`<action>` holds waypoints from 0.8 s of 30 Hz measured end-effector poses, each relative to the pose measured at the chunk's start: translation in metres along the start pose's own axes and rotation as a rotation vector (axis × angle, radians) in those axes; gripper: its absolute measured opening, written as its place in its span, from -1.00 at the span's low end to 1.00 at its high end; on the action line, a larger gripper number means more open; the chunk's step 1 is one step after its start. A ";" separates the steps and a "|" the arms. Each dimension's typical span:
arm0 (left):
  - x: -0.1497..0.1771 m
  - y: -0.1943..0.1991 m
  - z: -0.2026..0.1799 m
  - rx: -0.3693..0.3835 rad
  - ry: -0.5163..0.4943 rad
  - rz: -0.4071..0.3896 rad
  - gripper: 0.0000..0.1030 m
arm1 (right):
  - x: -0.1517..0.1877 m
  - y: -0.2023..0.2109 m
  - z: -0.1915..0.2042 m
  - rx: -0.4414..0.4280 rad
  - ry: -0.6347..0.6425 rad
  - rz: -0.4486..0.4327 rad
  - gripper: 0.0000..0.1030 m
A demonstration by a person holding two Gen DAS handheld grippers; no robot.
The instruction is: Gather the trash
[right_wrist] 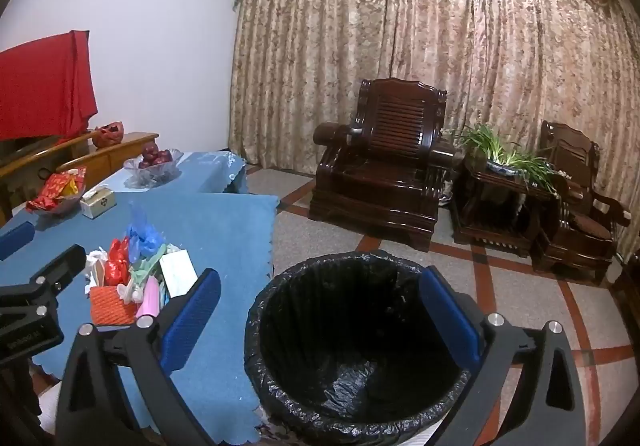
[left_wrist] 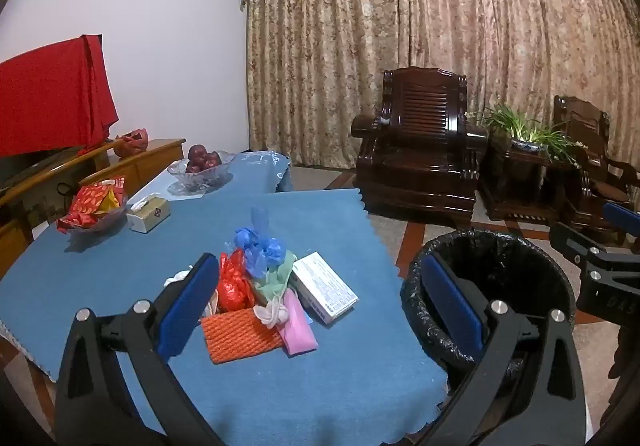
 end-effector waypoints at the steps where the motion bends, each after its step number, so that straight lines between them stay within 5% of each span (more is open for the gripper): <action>1: 0.000 0.000 0.000 0.000 0.001 0.000 0.91 | 0.000 0.000 0.000 0.000 0.000 0.000 0.89; 24: 0.000 0.000 0.000 0.004 0.006 0.002 0.91 | 0.001 -0.001 0.001 -0.001 -0.002 0.005 0.89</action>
Point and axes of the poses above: each gripper's, at about its wrist camera, not at the fingertips, and y roughly against the way its jaws point, z to its left, x to its underside, the point moved 6 cm from there along -y, roughly the way its jaws point, and after that the axes turned 10 degrees about -x, right-handed, at the moved point
